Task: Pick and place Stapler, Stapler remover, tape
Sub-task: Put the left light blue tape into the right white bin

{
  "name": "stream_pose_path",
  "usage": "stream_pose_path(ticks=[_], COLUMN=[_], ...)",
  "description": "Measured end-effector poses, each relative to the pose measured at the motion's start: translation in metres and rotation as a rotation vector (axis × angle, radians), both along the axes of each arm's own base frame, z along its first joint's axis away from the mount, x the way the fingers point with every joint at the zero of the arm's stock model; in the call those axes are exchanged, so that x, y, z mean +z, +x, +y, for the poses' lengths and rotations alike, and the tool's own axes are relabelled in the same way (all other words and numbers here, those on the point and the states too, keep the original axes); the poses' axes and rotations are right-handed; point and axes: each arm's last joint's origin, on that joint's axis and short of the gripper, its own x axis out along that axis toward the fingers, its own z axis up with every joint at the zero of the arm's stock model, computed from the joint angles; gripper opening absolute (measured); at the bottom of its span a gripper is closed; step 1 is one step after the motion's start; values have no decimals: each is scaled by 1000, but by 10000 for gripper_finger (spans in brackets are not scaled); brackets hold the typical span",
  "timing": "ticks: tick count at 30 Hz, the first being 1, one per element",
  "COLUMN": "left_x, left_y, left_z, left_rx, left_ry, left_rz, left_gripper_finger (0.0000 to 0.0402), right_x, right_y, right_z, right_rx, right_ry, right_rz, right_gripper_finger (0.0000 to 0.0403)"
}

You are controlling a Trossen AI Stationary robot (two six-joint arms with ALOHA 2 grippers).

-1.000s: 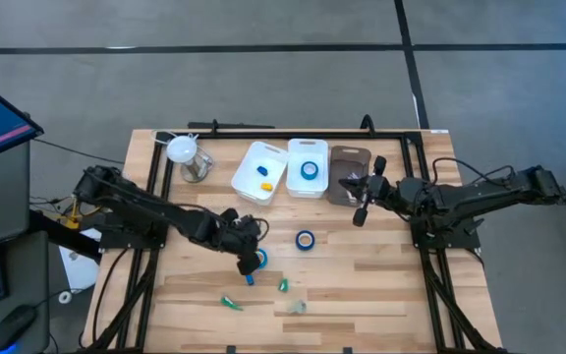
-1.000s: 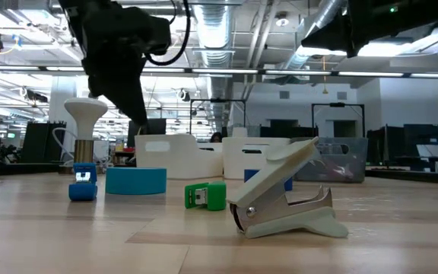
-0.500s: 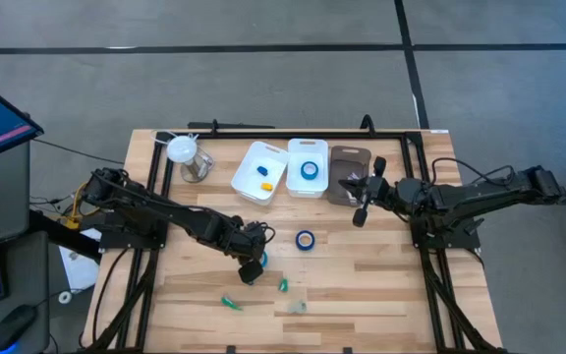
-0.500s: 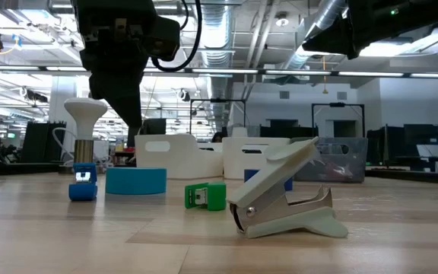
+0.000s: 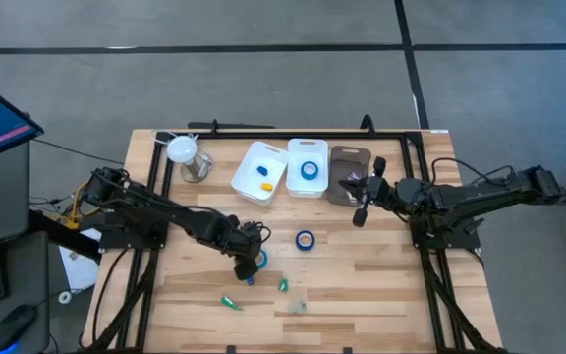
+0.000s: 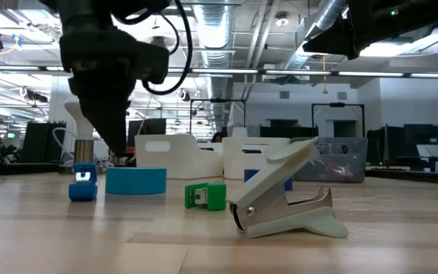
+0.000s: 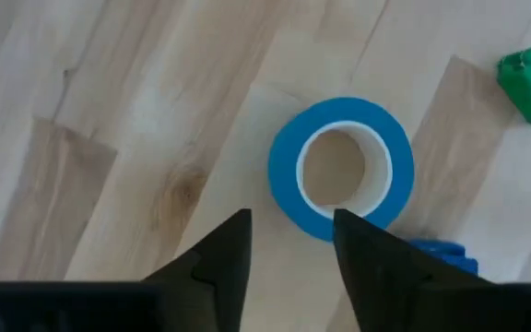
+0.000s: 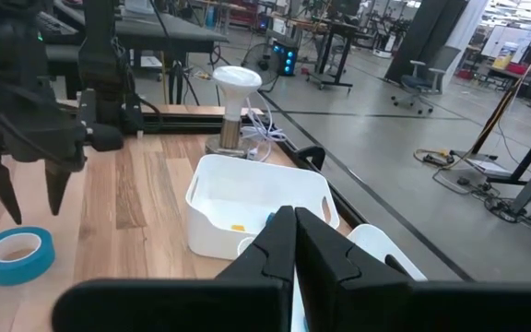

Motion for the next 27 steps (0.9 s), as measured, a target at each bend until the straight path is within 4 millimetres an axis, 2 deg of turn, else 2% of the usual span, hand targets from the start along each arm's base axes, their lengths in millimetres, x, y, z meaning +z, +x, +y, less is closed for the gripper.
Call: stream_pose_path(ticks=[6,13,27], left_x=[-9,-20,-40], left_y=[2,-5,-11], left_z=[0,6,15], left_rx=[4,19,63], left_ry=[-4,8,-31], left_rz=[-90,-67,-151], left_gripper_finger=[176,195,195], right_x=[0,0,0], right_y=[0,0,0], right_z=[0,0,0], right_rx=[0,0,1], right_ry=[0,0,-1], right_rz=[0,0,0], right_gripper_finger=[0,0,0])
